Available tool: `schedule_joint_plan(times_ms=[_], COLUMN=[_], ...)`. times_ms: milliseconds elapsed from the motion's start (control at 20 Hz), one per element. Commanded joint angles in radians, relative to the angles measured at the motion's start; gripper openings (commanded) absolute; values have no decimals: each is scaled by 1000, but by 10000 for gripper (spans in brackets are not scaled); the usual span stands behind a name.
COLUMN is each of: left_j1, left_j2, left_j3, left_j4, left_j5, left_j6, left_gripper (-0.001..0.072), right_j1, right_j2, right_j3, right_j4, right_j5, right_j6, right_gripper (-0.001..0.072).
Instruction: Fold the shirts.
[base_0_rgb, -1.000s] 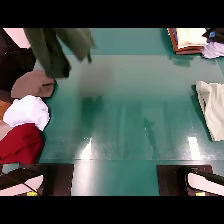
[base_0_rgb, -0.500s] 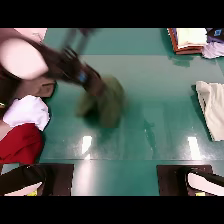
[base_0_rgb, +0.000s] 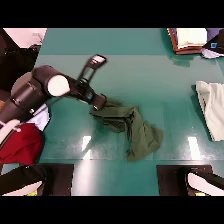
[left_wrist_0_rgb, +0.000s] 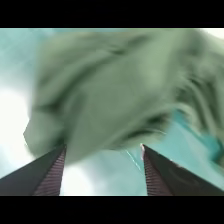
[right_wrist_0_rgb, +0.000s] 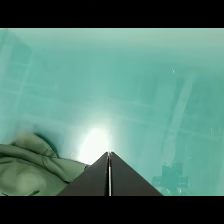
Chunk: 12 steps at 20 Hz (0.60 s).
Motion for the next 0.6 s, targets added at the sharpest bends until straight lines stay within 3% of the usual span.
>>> schedule_joint_plan(times_ms=[0, 200, 250, 400, 550], left_j1=[199, 347, 349, 329, 317], left_j2=[-45, -203, -244, -359, -412], left_j3=[-7, -7, -7, -7, -7], left_j4=[-108, -463, -494, -500, -505], left_j5=[6, -33, -55, -120, -96], left_j6=[52, 251, 286, 295, 294], left_gripper=[541, 542, 542, 542, 540], right_j1=[0, 0, 0, 0, 0], right_j2=[3, 3, 3, 3, 3], right_j3=[-7, -7, -7, -7, -7], right_j4=[-2, -2, -2, -3, -2], right_j5=[2, 2, 2, 2, 8], right_j6=[-3, -3, -3, -3, -3], right_gripper=[22, 22, 22, 22, 22])
